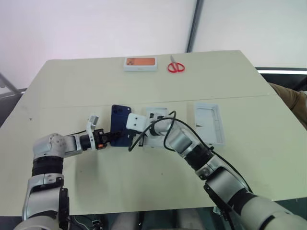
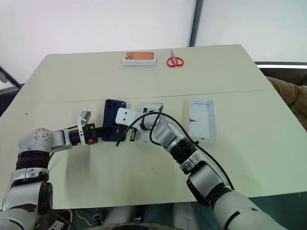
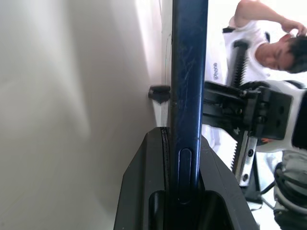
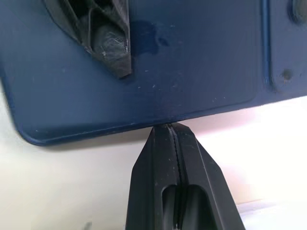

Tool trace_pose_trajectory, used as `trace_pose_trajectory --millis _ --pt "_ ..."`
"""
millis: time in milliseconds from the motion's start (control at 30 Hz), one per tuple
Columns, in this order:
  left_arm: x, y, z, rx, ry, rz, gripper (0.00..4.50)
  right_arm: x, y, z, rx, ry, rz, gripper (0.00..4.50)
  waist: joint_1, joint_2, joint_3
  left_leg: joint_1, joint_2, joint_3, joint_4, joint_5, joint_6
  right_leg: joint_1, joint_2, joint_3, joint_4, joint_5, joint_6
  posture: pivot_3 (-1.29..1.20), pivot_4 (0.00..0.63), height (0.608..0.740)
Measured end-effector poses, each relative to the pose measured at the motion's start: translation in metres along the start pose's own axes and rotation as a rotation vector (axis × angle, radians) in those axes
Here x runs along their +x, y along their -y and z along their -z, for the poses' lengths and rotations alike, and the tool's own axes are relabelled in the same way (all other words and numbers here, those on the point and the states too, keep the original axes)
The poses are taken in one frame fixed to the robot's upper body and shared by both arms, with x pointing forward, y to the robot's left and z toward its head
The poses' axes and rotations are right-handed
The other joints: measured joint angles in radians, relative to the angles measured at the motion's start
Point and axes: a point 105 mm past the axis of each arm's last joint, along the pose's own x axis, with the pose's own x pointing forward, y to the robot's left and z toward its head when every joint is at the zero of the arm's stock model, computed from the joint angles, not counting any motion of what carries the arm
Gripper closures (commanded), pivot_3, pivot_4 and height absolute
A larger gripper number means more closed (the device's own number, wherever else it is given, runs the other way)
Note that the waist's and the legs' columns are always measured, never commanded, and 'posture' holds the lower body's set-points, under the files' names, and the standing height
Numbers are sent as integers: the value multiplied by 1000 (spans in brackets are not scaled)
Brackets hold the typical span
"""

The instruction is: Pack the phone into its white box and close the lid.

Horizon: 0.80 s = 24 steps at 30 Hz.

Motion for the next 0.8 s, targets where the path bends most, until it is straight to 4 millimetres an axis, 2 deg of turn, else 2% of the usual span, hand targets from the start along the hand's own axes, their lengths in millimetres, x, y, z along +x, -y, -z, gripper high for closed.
trace_pose_trajectory --millis 33,100,167,233,267,367,467,600,767,800 --pt "-1 0 -2 0 28 7 4433 -4 2 -2 48 35 -7 4500 0 -1 1 -2 0 0 1 0 0 -1 0 0 0 0 0 0 150 740" --pt "-1 0 -8 20 84 10 4500 -16 3 -16 151 152 -44 3956 0 -2 1 -7 1 0 2 1 -1 -5 0 0 0 0 0 0 150 740" --pt "1 2 -10 24 119 21 4500 -31 3 -40 192 287 -86 3128 -2 -2 1 -13 1 -1 4 1 -1 -7 1 0 1 0 0 0 150 740" --pt "1 5 -10 9 134 44 4500 -45 4 -50 188 345 -97 2090 0 -2 1 -14 1 -1 4 1 -2 -9 1 -1 1 0 0 0 150 740" --pt "1 7 -10 2 142 52 4500 -50 3 -47 183 344 -103 1615 1 -2 1 -14 1 -1 5 1 -1 -10 1 -1 1 0 0 0 150 740" --pt "0 13 -13 -18 172 76 4500 -64 -7 -16 185 252 -128 39 9 -3 2 -15 0 -1 6 0 -1 -10 0 -2 1 0 0 0 150 740" --pt "-2 21 -17 -18 205 99 4500 -80 -19 12 215 157 -169 39 11 -4 3 -15 0 -1 6 0 0 -7 0 -1 1 0 0 0 150 740" --pt "2 27 -17 -18 208 114 4500 -98 -26 20 104 81 -178 39 6 -5 4 -15 1 0 6 0 0 -7 0 -1 1 0 0 0 150 740" --pt "2 30 -18 3 209 101 4500 -100 -29 47 63 -19 -133 39 6 -8 5 -15 1 0 6 1 -1 -7 0 -1 0 0 0 0 150 740" --pt "2 30 -18 3 207 99 4500 -99 -28 48 61 -23 -127 270 6 -9 6 -15 1 0 6 1 -1 -7 0 -1 0 0 0 0 150 740"
